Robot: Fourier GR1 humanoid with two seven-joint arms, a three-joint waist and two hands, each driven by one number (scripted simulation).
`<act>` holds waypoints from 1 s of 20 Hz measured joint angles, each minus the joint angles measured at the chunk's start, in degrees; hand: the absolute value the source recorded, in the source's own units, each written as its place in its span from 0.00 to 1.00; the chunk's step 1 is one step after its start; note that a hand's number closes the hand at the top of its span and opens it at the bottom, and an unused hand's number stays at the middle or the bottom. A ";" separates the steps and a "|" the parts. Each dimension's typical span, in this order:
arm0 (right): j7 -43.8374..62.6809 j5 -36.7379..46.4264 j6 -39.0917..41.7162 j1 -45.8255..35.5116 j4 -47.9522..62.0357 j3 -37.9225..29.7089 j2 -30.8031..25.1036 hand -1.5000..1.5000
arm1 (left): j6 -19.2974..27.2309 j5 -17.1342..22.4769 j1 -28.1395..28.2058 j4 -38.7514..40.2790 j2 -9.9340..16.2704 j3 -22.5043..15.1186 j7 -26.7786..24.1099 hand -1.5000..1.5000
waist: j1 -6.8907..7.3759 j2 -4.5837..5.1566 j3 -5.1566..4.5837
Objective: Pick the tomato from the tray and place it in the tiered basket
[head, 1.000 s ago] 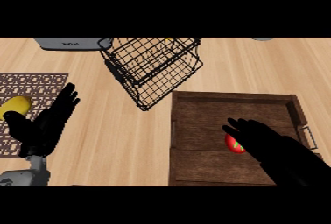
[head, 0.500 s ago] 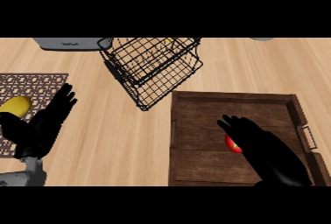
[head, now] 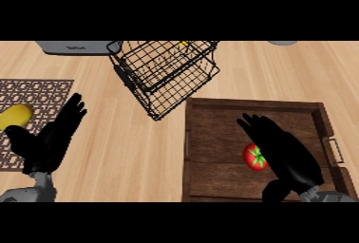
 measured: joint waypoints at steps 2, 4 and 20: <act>-0.92 1.24 0.31 -0.41 1.14 -0.62 0.70 0.00 | -0.76 0.31 0.13 -0.12 0.29 0.67 0.32 0.50 | 0.01 -0.02 -0.04; -2.37 1.51 1.15 -0.64 2.58 -1.63 0.43 1.00 | -0.79 0.10 0.34 -0.75 0.11 0.76 0.63 0.50 | 0.03 -0.04 -0.05; -5.42 9.41 3.90 -0.86 5.27 -1.43 0.93 1.00 | -1.54 -0.62 -0.02 -1.64 -0.76 1.35 1.78 0.50 | -0.21 -0.47 -0.55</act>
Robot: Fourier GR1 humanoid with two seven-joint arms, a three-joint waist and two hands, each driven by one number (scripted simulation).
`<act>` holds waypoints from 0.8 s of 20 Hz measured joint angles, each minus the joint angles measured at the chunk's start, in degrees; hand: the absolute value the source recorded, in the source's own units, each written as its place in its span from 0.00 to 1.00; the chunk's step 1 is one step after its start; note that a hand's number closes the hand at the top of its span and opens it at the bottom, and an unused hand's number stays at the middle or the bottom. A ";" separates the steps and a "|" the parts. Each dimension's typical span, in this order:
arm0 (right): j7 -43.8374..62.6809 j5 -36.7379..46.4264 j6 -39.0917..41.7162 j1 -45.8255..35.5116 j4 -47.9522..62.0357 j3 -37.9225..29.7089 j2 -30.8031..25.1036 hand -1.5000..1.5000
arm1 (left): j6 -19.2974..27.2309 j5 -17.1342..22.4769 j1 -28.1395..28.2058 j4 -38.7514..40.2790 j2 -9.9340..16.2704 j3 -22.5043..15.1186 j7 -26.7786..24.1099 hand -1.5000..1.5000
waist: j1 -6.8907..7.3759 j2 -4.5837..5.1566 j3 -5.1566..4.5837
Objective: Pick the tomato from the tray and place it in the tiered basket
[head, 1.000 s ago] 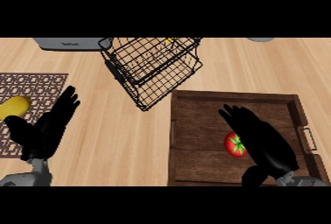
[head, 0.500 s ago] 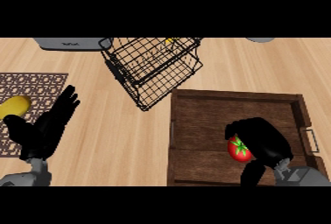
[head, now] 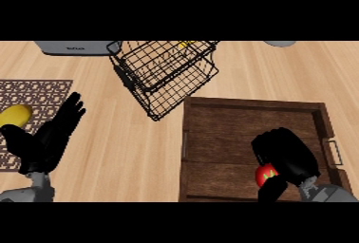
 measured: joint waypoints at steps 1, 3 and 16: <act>2.78 0.28 -0.17 1.48 -0.59 -1.24 0.59 1.00 | 0.13 0.00 0.22 -0.13 0.05 0.17 0.16 0.50 | -0.50 -0.13 -0.03; 9.36 0.61 -0.58 4.50 -1.12 -4.68 2.26 1.00 | 0.38 0.07 1.04 -0.28 0.31 0.88 -0.01 0.50 | -1.63 -0.33 -0.01; 37.62 18.94 -18.46 13.65 -24.37 -3.39 16.95 1.00 | 0.12 0.14 1.86 -0.62 0.44 1.23 -0.10 0.50 | -1.75 0.01 0.91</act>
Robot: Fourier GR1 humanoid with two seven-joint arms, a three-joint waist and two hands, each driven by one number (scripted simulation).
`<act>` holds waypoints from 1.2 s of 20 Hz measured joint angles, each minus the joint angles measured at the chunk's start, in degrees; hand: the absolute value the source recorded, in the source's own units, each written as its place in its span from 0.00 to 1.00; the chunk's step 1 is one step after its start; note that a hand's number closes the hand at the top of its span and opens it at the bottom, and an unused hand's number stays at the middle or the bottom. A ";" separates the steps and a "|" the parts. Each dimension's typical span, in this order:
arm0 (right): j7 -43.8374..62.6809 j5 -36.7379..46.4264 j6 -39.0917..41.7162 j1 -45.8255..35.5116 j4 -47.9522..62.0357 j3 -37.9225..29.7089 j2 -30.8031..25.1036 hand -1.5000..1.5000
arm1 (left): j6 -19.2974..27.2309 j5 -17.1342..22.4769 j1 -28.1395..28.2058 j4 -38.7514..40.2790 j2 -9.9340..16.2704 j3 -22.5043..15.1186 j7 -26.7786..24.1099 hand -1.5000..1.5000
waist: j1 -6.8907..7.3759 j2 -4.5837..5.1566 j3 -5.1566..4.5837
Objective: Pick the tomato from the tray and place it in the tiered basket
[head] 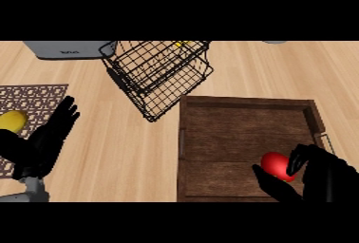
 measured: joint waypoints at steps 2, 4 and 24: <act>1.97 3.87 -0.99 -1.67 -3.46 3.29 2.34 1.00 | -0.29 0.05 -0.29 0.07 0.01 -0.14 0.03 0.50 | 0.52 0.16 0.04; 3.66 7.71 -0.03 -4.18 -6.02 6.64 4.58 1.00 | -0.35 -0.07 -0.63 -0.06 -0.25 -0.52 0.33 0.50 | 1.02 0.33 0.07; 16.37 -6.39 4.32 -53.37 21.66 5.82 8.80 1.00 | -1.06 -1.25 -4.58 2.34 -1.45 -1.79 0.25 0.50 | 4.26 1.03 0.11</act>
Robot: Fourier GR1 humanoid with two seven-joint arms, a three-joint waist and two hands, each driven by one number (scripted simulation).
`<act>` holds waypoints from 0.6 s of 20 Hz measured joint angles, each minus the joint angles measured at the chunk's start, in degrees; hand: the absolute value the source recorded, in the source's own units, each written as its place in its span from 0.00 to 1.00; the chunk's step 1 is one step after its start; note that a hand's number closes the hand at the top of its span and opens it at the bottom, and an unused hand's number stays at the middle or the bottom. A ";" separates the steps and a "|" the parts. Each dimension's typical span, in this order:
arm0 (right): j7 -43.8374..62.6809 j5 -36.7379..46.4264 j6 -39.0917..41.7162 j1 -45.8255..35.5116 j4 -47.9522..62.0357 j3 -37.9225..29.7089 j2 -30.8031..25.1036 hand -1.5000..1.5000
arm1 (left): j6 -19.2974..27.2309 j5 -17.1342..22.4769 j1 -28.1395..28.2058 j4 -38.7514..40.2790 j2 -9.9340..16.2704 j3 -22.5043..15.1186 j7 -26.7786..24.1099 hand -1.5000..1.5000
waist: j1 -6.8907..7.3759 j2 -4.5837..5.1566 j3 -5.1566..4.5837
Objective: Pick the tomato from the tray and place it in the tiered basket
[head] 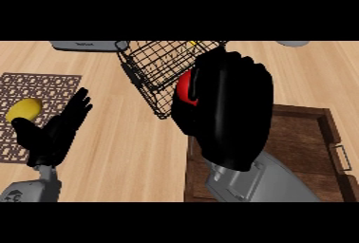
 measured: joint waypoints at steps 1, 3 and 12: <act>-0.02 -0.69 -0.70 -1.95 2.71 -0.91 0.01 1.00 | -0.31 0.21 0.04 -0.19 0.16 0.04 0.13 0.50 | 0.24 0.04 -0.01; -0.19 -2.57 -1.58 -5.63 7.06 -3.03 0.03 1.00 | -0.18 -0.02 -0.08 -0.46 -0.05 -0.31 0.53 0.50 | 0.29 0.07 -0.01; -0.35 -8.85 -7.58 -15.18 25.59 -6.88 0.04 1.00 | -0.55 0.05 0.04 -0.56 -0.05 -0.13 0.56 0.50 | 0.58 0.24 -0.01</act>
